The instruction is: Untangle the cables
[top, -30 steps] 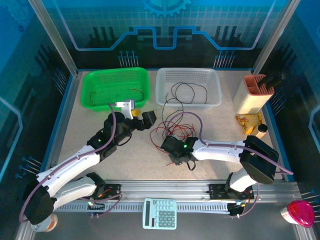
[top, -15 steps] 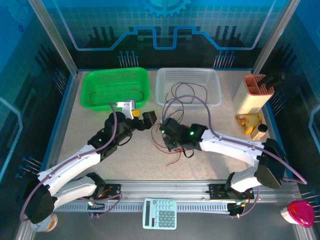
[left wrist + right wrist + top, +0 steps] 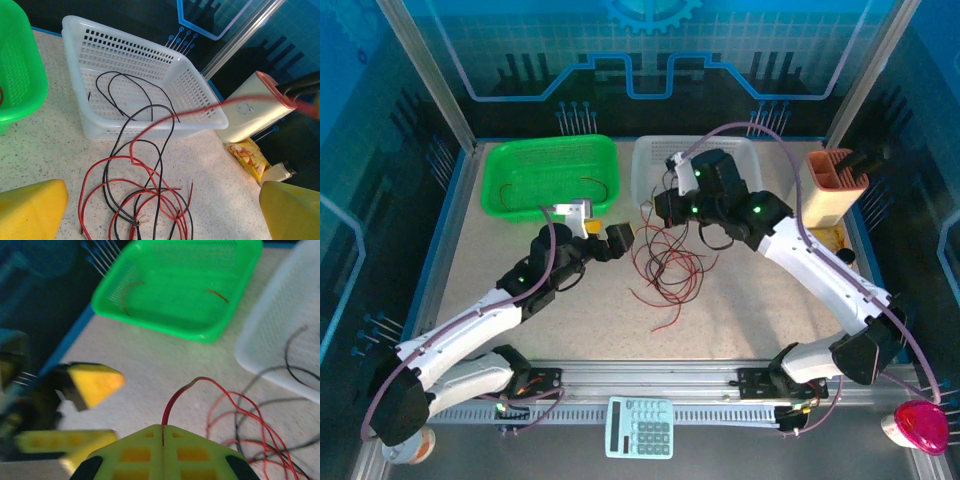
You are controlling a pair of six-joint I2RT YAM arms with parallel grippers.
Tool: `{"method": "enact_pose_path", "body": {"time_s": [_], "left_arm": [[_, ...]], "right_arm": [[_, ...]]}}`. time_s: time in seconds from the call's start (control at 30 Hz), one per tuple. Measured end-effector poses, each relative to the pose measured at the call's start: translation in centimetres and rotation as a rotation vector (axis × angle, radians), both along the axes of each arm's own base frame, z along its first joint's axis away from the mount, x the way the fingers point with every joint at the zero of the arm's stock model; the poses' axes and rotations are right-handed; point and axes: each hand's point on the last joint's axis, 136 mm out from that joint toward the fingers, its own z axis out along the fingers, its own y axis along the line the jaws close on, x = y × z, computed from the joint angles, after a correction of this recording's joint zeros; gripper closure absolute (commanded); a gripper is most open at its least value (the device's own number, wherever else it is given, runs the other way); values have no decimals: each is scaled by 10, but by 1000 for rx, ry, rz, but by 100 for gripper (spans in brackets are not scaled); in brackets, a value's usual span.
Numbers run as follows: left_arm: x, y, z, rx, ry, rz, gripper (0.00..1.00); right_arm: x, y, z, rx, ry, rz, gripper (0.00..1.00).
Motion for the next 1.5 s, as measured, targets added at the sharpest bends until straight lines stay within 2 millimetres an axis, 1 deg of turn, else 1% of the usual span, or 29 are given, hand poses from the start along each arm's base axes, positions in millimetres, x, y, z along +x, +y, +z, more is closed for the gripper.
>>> {"method": "enact_pose_path", "body": {"time_s": [0.03, 0.17, 0.27, 0.4, 0.5, 0.57, 0.63, 0.7, 0.83, 0.9, 0.93, 0.97, 1.03, 1.13, 1.17, 1.3, 1.4, 1.5], "left_arm": [[0, -1, 0, 4, -2, -8, 1], [1, -6, -4, 40, -7, -37, 1], [7, -10, 8, 66, -32, -48, 1], [13, -13, 43, 87, -125, -63, 1], [17, -12, 69, 113, -204, -64, 1], [17, -10, 83, 134, -249, -67, 3], [16, -9, 99, 158, -300, -79, 8], [15, -11, 118, 176, -351, -96, 14], [12, -17, 161, 192, -451, -134, 18], [13, -20, 177, 195, -489, -144, 21], [14, -22, 182, 199, -502, -149, 23], [15, -24, 184, 204, -508, -154, 25], [21, -28, 180, 213, -501, -165, 30], [31, -35, 163, 229, -462, -182, 41], [34, -37, 159, 235, -453, -187, 44], [43, -43, 142, 243, -412, -203, 65], [45, -45, 141, 229, -405, -208, 77], [44, -46, 148, 203, -424, -212, 92]], "right_arm": [[-1, 3, 13, 34, -11, 18, 100], [-6, 11, 53, 136, -45, 77, 100], [-10, 16, 76, 192, -64, 115, 100], [-16, 20, 101, 240, -86, 161, 100], [-20, 20, 117, 262, -109, 179, 100], [-24, 20, 126, 274, -120, 192, 100], [-27, 19, 134, 285, -130, 202, 100], [-30, 20, 139, 294, -133, 215, 100], [-34, 22, 142, 307, -127, 239, 100], [-36, 23, 142, 314, -117, 248, 100], [-37, 23, 142, 318, -111, 253, 100], [-38, 24, 142, 323, -105, 257, 100], [-41, 25, 145, 334, -100, 268, 100], [-45, 25, 152, 351, -102, 282, 100], [-46, 25, 155, 356, -105, 286, 100], [-52, 23, 171, 382, -129, 304, 100], [-55, 21, 181, 395, -149, 307, 100], [-57, 18, 185, 399, -159, 306, 100]]}}
